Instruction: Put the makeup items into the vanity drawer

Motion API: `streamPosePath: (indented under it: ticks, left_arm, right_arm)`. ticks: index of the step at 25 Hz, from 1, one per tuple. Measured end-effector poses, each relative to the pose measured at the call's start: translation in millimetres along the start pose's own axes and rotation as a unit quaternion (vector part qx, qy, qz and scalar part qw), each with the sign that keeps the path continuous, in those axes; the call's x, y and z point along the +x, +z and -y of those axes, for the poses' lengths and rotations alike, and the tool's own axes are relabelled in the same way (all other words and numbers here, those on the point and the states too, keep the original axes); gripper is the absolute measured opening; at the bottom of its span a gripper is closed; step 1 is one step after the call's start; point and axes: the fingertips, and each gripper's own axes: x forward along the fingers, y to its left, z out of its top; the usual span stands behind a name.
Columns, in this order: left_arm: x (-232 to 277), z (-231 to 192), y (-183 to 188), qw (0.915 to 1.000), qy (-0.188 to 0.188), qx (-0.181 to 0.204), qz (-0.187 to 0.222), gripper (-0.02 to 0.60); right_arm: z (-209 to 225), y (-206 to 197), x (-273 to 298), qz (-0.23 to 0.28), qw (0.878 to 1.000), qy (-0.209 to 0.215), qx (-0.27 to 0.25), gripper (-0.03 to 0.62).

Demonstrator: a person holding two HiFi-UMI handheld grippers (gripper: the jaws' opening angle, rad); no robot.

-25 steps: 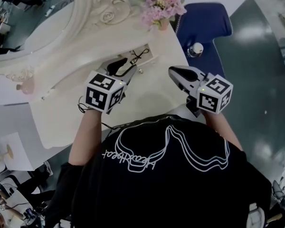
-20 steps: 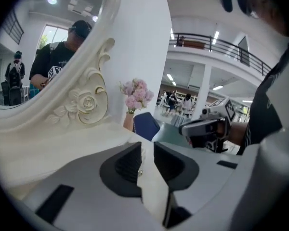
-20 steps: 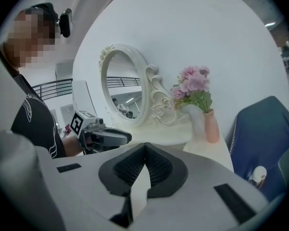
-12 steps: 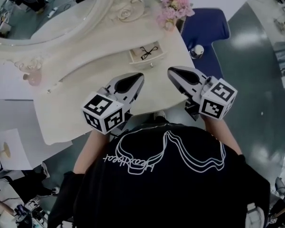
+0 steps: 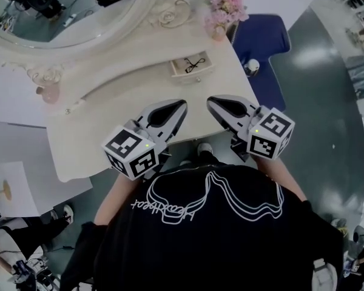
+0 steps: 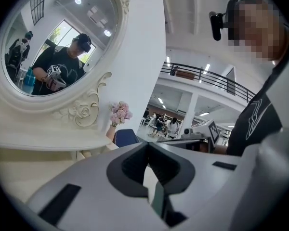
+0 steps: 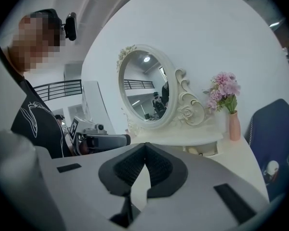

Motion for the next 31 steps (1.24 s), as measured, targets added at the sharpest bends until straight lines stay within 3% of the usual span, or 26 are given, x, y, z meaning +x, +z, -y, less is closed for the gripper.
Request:
streamPosePath:
  ticks: [31]
  left_arm:
    - [-39.2, 36.0, 7.5, 0.9987, -0.027, 0.043, 0.000, 0.006]
  right_arm:
    - [-61.5, 13.1, -12.2, 0.033, 0.998, -0.032, -0.046, 0.006]
